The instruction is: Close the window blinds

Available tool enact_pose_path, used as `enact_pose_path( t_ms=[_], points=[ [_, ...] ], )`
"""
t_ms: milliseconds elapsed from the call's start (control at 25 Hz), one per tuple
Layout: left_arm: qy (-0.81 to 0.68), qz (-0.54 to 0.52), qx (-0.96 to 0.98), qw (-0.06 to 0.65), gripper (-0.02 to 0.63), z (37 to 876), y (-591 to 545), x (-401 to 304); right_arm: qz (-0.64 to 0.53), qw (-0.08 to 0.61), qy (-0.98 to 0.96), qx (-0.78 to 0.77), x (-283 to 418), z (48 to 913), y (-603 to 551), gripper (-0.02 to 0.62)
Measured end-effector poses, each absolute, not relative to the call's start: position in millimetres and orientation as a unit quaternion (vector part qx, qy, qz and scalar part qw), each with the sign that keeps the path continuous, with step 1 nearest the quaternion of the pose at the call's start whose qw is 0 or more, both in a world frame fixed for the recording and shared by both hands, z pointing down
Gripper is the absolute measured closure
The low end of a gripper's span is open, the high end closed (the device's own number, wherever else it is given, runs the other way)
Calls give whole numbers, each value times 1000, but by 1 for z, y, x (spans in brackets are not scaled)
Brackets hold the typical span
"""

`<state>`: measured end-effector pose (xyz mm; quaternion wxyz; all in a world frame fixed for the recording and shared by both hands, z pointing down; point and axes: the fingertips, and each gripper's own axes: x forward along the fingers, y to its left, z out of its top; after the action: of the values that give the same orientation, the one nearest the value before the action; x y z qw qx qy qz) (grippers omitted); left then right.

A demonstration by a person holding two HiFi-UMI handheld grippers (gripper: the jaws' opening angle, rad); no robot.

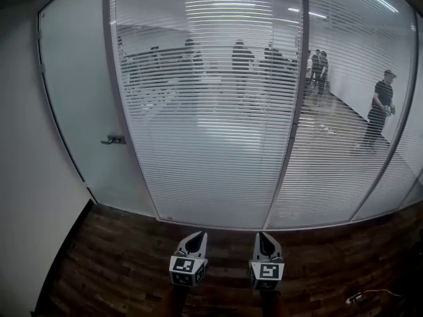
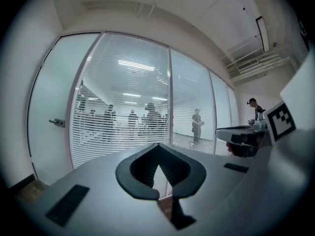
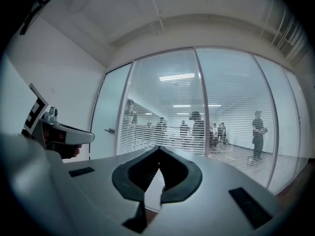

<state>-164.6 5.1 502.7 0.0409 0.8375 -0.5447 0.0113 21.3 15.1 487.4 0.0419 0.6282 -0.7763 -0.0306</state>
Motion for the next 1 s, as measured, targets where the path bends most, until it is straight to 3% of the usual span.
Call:
enact_pose_path(
  t_ms=[1000],
  points=[
    [-566, 35, 822, 58, 611, 521, 18, -114, -15, 51, -797, 601, 69, 507, 11, 592]
  ],
)
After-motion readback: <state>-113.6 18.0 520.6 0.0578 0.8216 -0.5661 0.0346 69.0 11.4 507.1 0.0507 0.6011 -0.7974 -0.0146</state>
